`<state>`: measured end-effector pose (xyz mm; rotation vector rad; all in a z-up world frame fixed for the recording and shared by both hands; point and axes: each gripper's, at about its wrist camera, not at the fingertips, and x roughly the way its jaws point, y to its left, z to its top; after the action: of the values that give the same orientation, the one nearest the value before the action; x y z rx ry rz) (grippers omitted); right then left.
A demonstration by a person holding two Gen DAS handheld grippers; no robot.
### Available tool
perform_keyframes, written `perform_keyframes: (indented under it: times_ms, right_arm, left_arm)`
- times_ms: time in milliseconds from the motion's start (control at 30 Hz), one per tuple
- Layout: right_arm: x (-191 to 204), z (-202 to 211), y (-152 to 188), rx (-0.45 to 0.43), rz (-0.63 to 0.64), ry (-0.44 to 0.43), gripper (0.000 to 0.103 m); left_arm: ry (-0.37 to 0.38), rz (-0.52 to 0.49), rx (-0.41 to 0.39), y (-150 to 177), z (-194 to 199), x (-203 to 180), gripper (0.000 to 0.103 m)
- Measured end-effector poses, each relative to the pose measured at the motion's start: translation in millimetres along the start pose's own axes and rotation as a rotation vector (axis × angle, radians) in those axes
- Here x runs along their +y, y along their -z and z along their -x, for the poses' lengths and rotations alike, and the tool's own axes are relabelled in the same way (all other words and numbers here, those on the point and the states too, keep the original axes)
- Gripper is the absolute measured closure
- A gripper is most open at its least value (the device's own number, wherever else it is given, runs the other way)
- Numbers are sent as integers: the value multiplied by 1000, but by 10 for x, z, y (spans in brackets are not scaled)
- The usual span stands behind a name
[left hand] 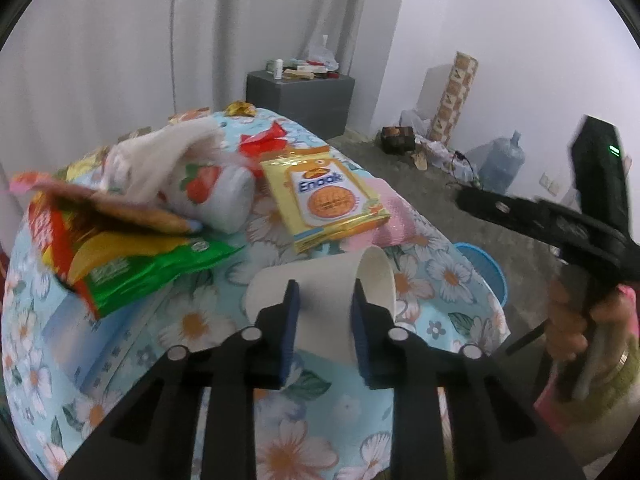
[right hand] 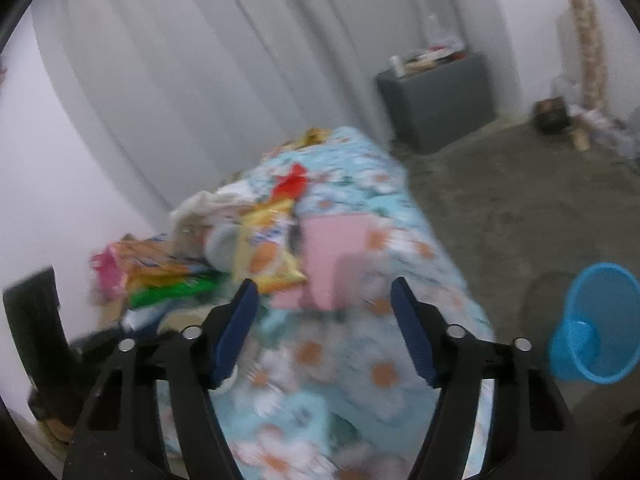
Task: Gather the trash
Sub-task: 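Grasp the white paper cup with the left tool while the right tool grasps the Enaak packet, then carry cup and packet to the blue wastebasket and open both tools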
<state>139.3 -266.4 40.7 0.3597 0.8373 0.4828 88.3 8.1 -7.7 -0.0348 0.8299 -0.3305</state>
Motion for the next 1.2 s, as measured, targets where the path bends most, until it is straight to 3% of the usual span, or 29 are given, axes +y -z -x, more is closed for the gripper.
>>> perform_keyframes:
  times_ms: [167,400,600,667,733,767,833,1200]
  right_arm:
    - [82,-494,-271,73,-2,-68,50]
    - [57,-1080,-607,182,-11,-100,48]
    - [120,-1333,-666,269,29,-152,51]
    - [148,-1351,-670,284,38,-150,69]
    - [179,-1317,-658,285,47,-145,80]
    - [192,-1297,-655,286,50,-151,95]
    - [210,-1236,-654,275,48,-161,98]
    - [188,-602,-692,157,12,-196,103]
  left_arm:
    - [20,48,-11,55,71,146,87]
    - [34,81,-19,89,98,275,89]
    - [34,102,-24,129,104,346,91]
    - [34,107,-25,141,109,362,92]
    - [32,111,-26,134,115,383,93]
    - [31,114,-25,136,116,388,95]
    - [38,121,-17,140,106,416,100]
    - [73,105,-38,109,193,285,100]
